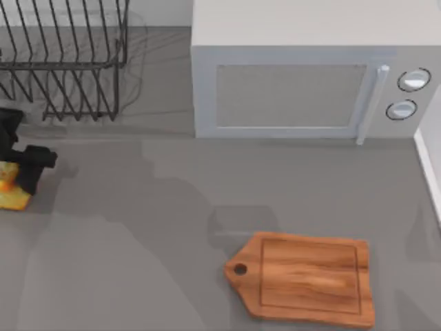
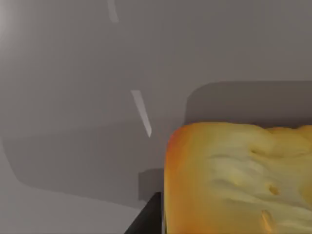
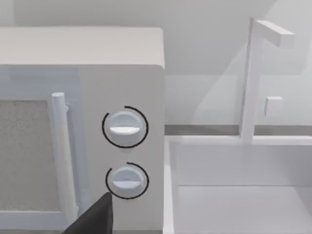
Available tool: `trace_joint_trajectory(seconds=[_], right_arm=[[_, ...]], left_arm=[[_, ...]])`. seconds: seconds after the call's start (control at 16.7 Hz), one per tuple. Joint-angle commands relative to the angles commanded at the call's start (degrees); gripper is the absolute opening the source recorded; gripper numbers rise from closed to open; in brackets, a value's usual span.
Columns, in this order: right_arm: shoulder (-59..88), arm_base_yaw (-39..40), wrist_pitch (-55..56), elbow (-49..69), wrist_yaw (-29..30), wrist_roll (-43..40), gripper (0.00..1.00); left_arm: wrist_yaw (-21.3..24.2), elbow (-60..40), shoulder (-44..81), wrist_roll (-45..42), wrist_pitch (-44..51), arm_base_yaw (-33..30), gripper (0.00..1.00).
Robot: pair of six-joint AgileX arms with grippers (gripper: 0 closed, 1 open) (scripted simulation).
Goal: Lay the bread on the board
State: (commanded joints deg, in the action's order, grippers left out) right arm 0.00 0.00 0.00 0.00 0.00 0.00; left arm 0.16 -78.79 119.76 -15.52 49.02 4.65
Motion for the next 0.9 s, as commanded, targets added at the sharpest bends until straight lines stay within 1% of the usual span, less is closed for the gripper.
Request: trace_joint_trajectory(seconds=[0.36, 0.42, 0.9], right_arm=[[0.0, 0.0, 0.0, 0.0, 0.0, 0.0, 1.00], [0.0, 0.0, 0.0, 0.0, 0.0, 0.0, 1.00], [0.0, 0.0, 0.0, 0.0, 0.0, 0.0, 1.00]], left_arm=[[0.0, 0.0, 0.0, 0.0, 0.0, 0.0, 0.02], [0.0, 0.0, 0.0, 0.0, 0.0, 0.0, 0.00], [0.1, 0.0, -0.1, 0.0, 0.0, -0.2, 0.00]])
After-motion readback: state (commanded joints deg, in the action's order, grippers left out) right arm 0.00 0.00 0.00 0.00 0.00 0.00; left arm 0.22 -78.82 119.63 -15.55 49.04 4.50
